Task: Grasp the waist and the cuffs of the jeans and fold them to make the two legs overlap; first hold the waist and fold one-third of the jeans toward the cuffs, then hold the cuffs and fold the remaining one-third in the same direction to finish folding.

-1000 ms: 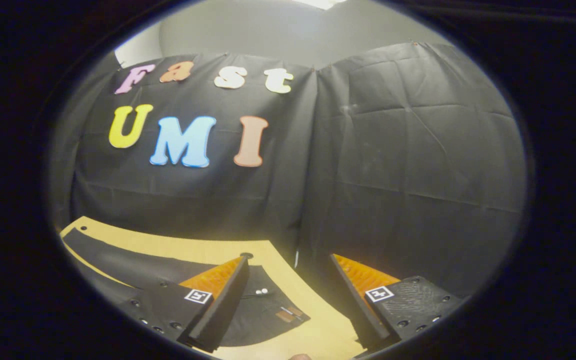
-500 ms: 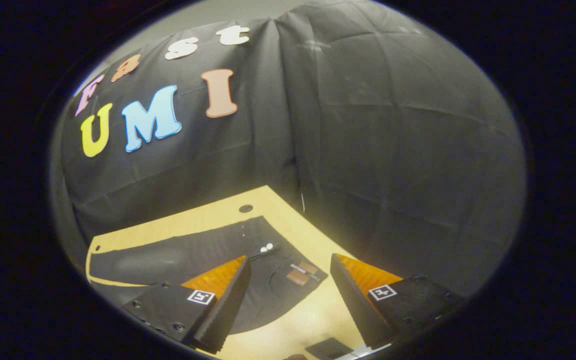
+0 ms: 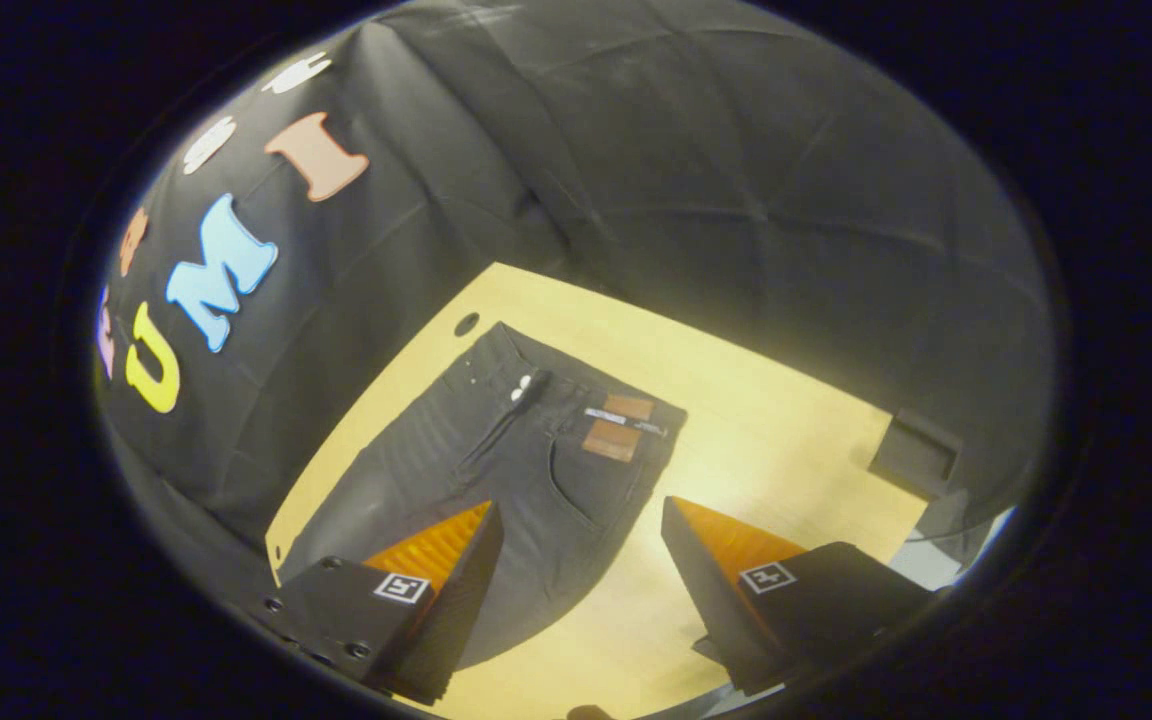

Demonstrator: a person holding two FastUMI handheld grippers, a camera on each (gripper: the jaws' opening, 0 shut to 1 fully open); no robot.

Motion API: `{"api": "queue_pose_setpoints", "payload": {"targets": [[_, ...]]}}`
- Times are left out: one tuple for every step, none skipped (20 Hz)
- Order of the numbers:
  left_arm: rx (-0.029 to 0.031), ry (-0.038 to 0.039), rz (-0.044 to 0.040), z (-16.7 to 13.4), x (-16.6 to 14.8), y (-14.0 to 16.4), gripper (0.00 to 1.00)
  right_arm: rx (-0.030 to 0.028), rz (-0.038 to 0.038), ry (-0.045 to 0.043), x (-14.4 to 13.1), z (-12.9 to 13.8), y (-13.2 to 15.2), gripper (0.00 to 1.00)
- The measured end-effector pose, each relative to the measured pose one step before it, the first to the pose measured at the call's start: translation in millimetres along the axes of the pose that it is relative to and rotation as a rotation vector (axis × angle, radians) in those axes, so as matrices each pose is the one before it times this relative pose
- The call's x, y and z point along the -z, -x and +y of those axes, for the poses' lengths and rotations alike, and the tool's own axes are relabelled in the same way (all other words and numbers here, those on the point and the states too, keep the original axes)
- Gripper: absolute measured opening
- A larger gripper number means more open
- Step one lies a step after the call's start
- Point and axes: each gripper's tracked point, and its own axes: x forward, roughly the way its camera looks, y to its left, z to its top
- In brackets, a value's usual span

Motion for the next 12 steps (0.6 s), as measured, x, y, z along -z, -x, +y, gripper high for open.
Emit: {"api": "queue_pose_setpoints", "payload": {"targets": [[0.00625, 0.0325, 0.01702, 1.5, 2.89, -7.51, 0.98, -0.00117, 0.0165, -0.02361, 3.0, -2.54, -4.6, 0.96], [0.00059, 0.03447, 0.01228, 3.56, 2.22, -7.07, 0.98, 0.00952, 0.01652, -0.02354, 4.61, -4.29, -4.01, 0.96], [0.00573, 0.03052, 0.01148, 3.78, 1.96, -5.03, 0.98, 0.00382, 0.01199, -0.01912, 3.77, -1.4, -5.16, 0.96], [0.00632, 0.02821, 0.0105, 2.24, 1.8, -5.16, 0.98, 0.00218, 0.009, -0.01278, 2.2, -0.64, -3.06, 0.96], [0.00258, 0.02661, 0.00591, 0.59, 1.44, -8.73, 0.98, 0.00248, 0.0057, -0.00919, 0.04, -1.4, -2.3, 0.95], [0.01015, 0.02248, 0.00025, -2.29, -0.24, -9.05, 0.99, -0.0004, 0.00378, -0.00582, 0.86, -0.81, -1.09, 0.96], [0.01249, 0.0229, -0.00231, -1.77, -1.03, -10.43, 0.99, -0.0002, 0.00377, -0.01029, -0.02, -0.87, -0.89, 0.96], [0.02499, 0.01685, -0.00552, -4.52, -1.03, -4.56, 0.99, -0.00191, 0.00415, -0.01426, -0.04, -1.08, -0.34, 0.96], [0.01381, 0.00506, -0.00763, -4.68, -1.31, -3.12, 0.98, -0.00228, -0.00013, -0.01788, -0.19, -0.77, -0.7, 0.95], [0.01368, 0.00121, -0.00634, -2.37, -3.17, -0.71, 0.98, -0.00186, -0.00305, -0.0155, -1.47, -1.18, -1.54, 0.95], [0.00964, 0.00284, -0.00141, 0.23, -0.63, -0.41, 0.98, 0.00685, -0.00225, -0.01498, -1.65, -2.77, -1.51, 0.95], [0.01318, 0.0051, -0.00006, -2.01, -0.6, -1.28, 0.98, 0.0052, 0.00204, -0.01456, 0.58, -2.43, -2.23, 0.95]]}}
